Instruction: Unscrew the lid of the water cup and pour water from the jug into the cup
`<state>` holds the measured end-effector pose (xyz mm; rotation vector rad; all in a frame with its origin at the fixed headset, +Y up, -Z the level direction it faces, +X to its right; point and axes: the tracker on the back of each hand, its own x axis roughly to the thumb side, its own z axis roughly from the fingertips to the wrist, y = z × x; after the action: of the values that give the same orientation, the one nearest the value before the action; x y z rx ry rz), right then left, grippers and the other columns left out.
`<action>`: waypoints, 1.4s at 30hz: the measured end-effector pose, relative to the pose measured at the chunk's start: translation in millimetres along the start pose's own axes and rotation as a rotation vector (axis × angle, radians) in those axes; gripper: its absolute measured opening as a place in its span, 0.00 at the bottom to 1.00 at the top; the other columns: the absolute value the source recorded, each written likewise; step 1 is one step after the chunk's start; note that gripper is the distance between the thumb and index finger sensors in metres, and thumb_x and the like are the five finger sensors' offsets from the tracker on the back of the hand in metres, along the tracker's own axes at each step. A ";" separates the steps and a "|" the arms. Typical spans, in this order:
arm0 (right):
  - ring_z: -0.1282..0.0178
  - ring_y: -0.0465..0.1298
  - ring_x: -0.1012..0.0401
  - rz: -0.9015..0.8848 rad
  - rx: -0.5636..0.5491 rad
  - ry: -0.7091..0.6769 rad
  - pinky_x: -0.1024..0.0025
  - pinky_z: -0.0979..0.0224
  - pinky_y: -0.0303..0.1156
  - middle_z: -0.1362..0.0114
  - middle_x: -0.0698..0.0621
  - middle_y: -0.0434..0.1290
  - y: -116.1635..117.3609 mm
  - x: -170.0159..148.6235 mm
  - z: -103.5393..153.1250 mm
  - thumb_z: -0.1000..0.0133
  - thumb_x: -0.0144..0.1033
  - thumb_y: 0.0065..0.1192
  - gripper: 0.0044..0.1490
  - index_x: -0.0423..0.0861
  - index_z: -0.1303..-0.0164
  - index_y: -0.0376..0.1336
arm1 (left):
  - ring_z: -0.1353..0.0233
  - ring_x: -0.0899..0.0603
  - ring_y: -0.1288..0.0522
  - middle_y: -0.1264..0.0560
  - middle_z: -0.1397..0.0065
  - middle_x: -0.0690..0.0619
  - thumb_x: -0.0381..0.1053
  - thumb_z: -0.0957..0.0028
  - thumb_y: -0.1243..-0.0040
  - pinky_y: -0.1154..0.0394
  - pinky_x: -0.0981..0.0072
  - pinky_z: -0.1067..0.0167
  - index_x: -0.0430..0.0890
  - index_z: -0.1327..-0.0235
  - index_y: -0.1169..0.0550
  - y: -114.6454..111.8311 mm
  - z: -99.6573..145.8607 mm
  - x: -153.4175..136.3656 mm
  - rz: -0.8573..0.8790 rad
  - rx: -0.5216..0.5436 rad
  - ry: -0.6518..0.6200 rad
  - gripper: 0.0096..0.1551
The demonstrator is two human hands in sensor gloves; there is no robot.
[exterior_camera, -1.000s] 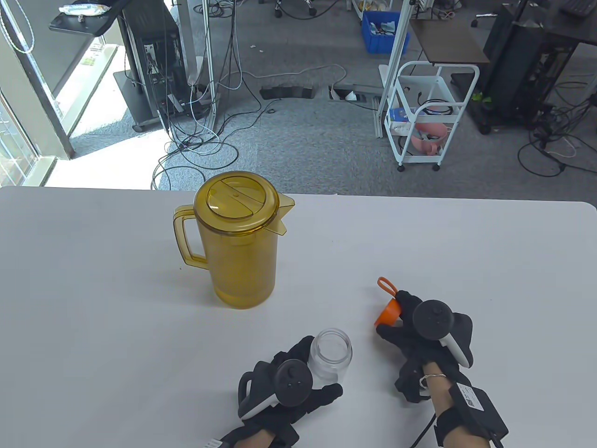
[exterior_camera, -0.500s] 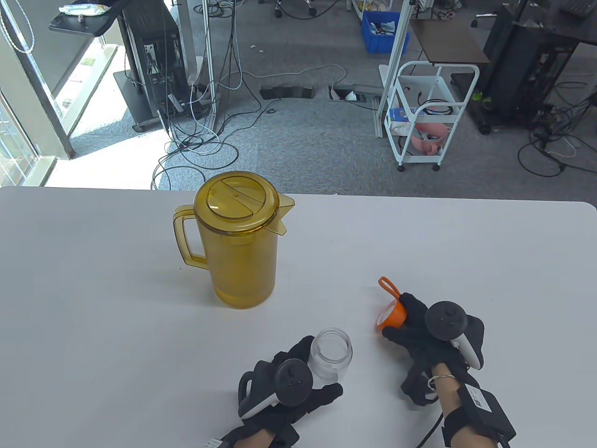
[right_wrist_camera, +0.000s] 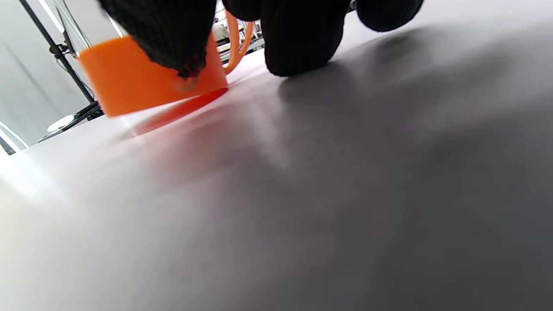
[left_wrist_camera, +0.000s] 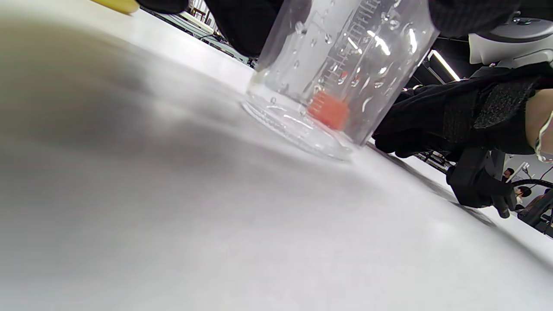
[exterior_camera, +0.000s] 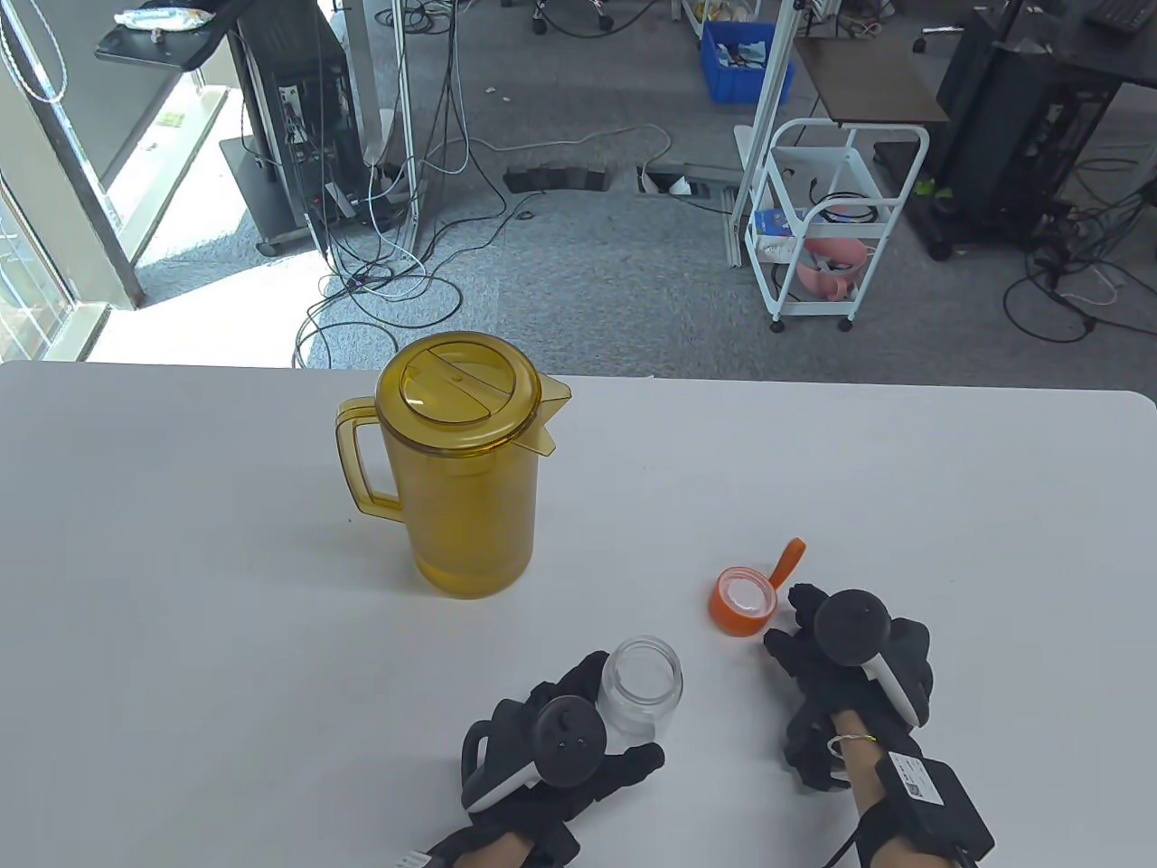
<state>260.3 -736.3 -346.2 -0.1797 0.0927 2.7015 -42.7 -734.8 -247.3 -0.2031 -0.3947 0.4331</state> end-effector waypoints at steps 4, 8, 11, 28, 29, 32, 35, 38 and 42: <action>0.35 0.75 0.52 0.016 0.007 -0.006 0.41 0.24 0.58 0.23 0.36 0.63 0.5 1.2 -0.4 0.44 0.42 0.68 0.44 0.41 0.21 0.52 | 0.12 0.44 0.40 0.53 0.12 0.46 0.84 0.47 0.61 0.46 0.37 0.17 0.38 0.16 0.66 0.0 -0.1 0.0 0.001 -0.001 0.001 0.70; 0.34 0.75 0.53 0.009 -0.002 -0.014 0.41 0.24 0.58 0.23 0.36 0.63 -0.3 0.5 1.6 0.44 0.43 0.68 0.44 0.42 0.21 0.52 | 0.12 0.45 0.40 0.53 0.12 0.46 0.85 0.47 0.61 0.46 0.37 0.17 0.38 0.16 0.66 -0.1 -0.2 -0.2 0.001 -0.001 0.001 0.70; 0.33 0.75 0.52 0.020 -0.006 -0.034 0.40 0.24 0.58 0.23 0.36 0.63 -4.9 2.9 4.5 0.44 0.44 0.68 0.45 0.42 0.21 0.53 | 0.12 0.44 0.40 0.53 0.12 0.46 0.85 0.47 0.61 0.46 0.37 0.17 0.38 0.16 0.66 -0.2 -0.2 -0.2 0.000 -0.002 0.001 0.70; 0.13 0.51 0.34 -0.683 0.012 -0.717 0.31 0.23 0.43 0.12 0.30 0.39 -52.4 74.7 90.1 0.43 0.62 0.60 0.64 0.39 0.13 0.35 | 0.12 0.44 0.39 0.52 0.13 0.46 0.84 0.47 0.61 0.46 0.37 0.17 0.38 0.16 0.66 -0.3 -0.5 -0.3 0.000 -0.002 0.002 0.70; 0.14 0.47 0.32 -0.676 0.036 -0.725 0.30 0.23 0.42 0.12 0.30 0.37 -43.7 74.4 92.3 0.43 0.64 0.59 0.67 0.38 0.13 0.32 | 0.12 0.44 0.39 0.52 0.13 0.46 0.84 0.47 0.61 0.46 0.37 0.17 0.38 0.16 0.66 -0.3 -0.5 -0.3 0.000 -0.002 0.002 0.70; 0.15 0.39 0.29 -0.653 0.126 -0.708 0.29 0.23 0.38 0.13 0.27 0.32 -12.9 77.4 101.9 0.43 0.64 0.60 0.71 0.36 0.14 0.27 | 0.12 0.45 0.39 0.52 0.13 0.46 0.84 0.47 0.61 0.46 0.37 0.17 0.38 0.16 0.66 -0.3 -0.5 -0.3 0.000 -0.002 0.002 0.70; 0.16 0.38 0.29 -0.561 0.130 -0.699 0.30 0.24 0.38 0.14 0.26 0.31 7.1 84.3 106.2 0.44 0.63 0.61 0.74 0.34 0.16 0.24 | 0.12 0.44 0.40 0.53 0.12 0.46 0.85 0.47 0.61 0.46 0.37 0.17 0.38 0.16 0.66 0.1 -0.2 -0.6 0.001 -0.003 0.006 0.69; 0.15 0.41 0.30 -0.562 0.126 -0.683 0.31 0.24 0.40 0.14 0.27 0.33 24.4 87.8 107.8 0.45 0.60 0.63 0.73 0.34 0.17 0.24 | 0.12 0.45 0.39 0.52 0.13 0.46 0.84 0.47 0.61 0.46 0.37 0.17 0.38 0.16 0.66 0.0 -0.2 -0.5 0.002 -0.003 0.007 0.70; 0.15 0.44 0.33 -0.622 0.089 -0.639 0.33 0.23 0.41 0.14 0.31 0.37 44.4 89.2 109.1 0.45 0.56 0.66 0.71 0.36 0.18 0.25 | 0.12 0.45 0.40 0.53 0.12 0.46 0.84 0.47 0.61 0.47 0.36 0.17 0.38 0.16 0.66 -0.1 0.1 -0.7 0.001 -0.005 0.007 0.70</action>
<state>149.1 -729.5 -249.2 0.5844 -0.0328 2.0122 -43.2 -735.2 -247.4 -0.2093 -0.3890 0.4326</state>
